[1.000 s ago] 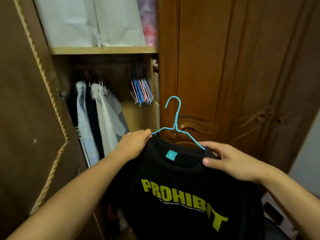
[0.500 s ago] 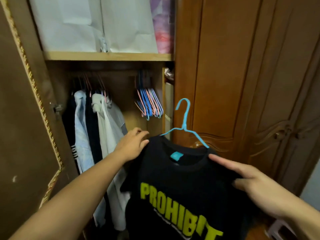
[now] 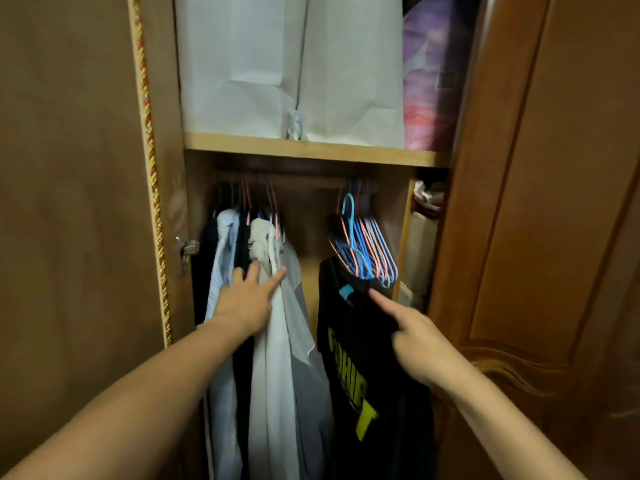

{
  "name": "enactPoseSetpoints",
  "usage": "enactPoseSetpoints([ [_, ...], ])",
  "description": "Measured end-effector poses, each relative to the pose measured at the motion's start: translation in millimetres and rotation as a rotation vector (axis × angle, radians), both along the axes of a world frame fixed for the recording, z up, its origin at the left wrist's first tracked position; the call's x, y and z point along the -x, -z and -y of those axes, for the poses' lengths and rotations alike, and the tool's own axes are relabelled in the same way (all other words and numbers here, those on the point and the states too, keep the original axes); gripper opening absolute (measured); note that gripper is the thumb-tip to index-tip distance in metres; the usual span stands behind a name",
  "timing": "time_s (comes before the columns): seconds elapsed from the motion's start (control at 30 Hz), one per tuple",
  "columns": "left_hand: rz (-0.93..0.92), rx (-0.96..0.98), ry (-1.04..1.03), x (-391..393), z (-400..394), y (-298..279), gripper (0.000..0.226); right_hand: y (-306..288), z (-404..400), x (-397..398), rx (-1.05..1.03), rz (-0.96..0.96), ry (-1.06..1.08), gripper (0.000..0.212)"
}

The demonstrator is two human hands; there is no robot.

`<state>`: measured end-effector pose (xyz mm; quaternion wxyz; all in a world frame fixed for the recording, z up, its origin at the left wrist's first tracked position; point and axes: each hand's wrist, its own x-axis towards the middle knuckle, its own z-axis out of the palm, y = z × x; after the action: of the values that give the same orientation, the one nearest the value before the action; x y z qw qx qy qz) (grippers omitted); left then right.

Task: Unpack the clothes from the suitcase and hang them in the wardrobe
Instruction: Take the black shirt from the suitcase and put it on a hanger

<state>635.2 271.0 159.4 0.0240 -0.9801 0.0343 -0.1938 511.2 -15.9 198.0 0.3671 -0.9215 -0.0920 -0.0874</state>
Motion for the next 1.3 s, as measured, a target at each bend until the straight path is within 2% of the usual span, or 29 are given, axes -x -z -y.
enactPoseSetpoints([
  [0.13, -0.066, 0.021, -0.027, -1.7, 3.5, -6.1, 0.071, -32.0, -31.7, -68.0, 0.001, -0.011, -0.038, 0.083],
  [0.3, -0.122, 0.021, 0.043, -1.7, -9.5, -19.2, 0.066, -53.7, -47.2, -145.9, -0.048, -0.038, -0.047, 0.078],
  [0.57, -0.119, 0.071, 0.042, 5.2, -25.7, -27.8, 0.062, -75.9, -64.0, -208.5, -0.086, -0.02, -0.073, 0.073],
  [0.77, -0.069, 0.091, 0.019, 8.5, -24.7, -22.1, 0.068, -35.9, -61.9, -218.8, -0.091, -0.066, -0.14, 0.076],
  [0.93, -0.08, 0.109, -0.002, 8.7, -19.5, -20.4, 0.069, -11.4, -52.6, -218.9, -0.173, 0.109, 0.059, 0.049],
  [1.13, -0.087, 0.17, -0.01, 0.0, -14.9, -25.9, 0.071, -26.5, -57.8, -211.7, -0.143, 0.337, 0.092, 0.053],
  [1.23, -0.089, 0.232, -0.005, -3.6, -11.3, -28.7, 0.072, -42.7, -67.7, -223.3, -0.059, 0.331, 0.139, 0.049],
  [1.3, -0.091, 0.253, -0.007, -3.5, -11.1, -28.4, 0.072, -46.6, -79.0, -228.2, 0.005, 0.305, 0.142, 0.039],
])
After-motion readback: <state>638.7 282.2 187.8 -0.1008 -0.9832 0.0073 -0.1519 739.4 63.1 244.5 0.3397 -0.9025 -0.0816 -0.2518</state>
